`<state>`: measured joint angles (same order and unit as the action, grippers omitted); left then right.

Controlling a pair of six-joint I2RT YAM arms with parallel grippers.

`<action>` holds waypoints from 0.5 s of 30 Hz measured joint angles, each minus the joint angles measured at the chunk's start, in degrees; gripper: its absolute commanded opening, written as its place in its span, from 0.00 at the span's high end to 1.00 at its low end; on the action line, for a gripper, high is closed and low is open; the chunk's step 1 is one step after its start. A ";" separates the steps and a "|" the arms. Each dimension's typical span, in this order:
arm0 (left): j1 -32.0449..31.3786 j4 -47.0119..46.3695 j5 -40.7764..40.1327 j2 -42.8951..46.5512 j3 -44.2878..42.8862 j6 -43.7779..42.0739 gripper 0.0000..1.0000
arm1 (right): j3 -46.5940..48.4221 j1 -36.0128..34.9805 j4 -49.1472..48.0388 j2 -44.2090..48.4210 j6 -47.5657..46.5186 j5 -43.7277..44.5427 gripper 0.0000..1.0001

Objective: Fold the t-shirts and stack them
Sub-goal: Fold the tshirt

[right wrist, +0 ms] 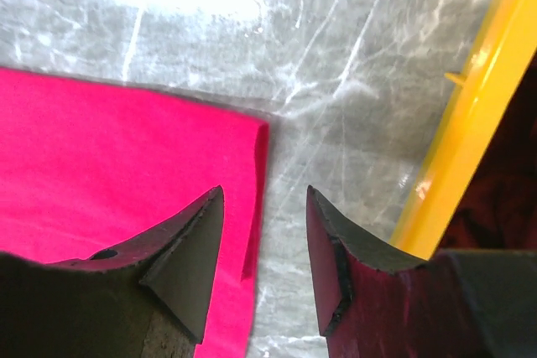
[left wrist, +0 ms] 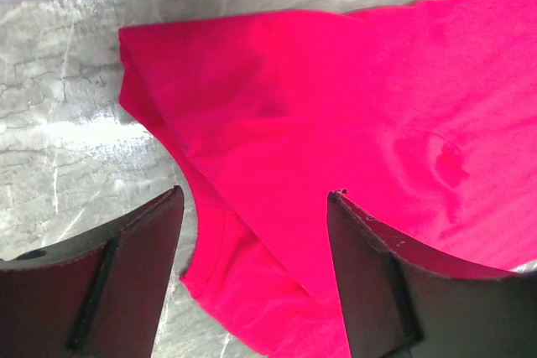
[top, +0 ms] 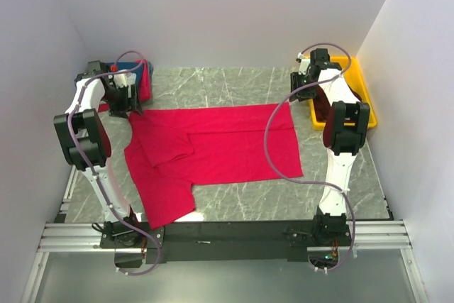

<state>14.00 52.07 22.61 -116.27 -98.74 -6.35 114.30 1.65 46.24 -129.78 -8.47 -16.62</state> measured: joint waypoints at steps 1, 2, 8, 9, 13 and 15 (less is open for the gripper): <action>0.09 -0.07 -0.48 -0.63 0.00 0.24 0.25 | 0.09 0.02 -0.26 0.00 0.35 -0.04 0.49; 0.09 -0.15 -0.87 -0.94 0.02 0.42 0.25 | 0.09 0.00 -0.46 0.00 0.76 -0.31 0.49; 0.28 -1.73 -2.10 -1.36 0.22 1.75 0.23 | 0.11 -0.02 -0.92 -0.87 2.93 -2.97 0.52; 0.31 -2.16 -2.16 -1.42 0.39 1.92 0.23 | 0.11 -0.02 -0.96 -1.11 3.17 -3.45 0.52; 0.44 -3.39 -2.36 -2.29 1.55 3.10 0.23 | 0.11 -0.02 -1.05 -2.03 4.22 -5.05 0.55; 0.46 -3.91 -2.34 -2.64 2.51 3.65 0.26 | 0.11 -0.02 -1.07 -2.27 4.61 -5.68 0.56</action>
<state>14.46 48.16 20.27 -118.91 -96.23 -2.70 114.41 1.63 45.17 -132.05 -3.86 -22.31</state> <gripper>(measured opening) 0.767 0.454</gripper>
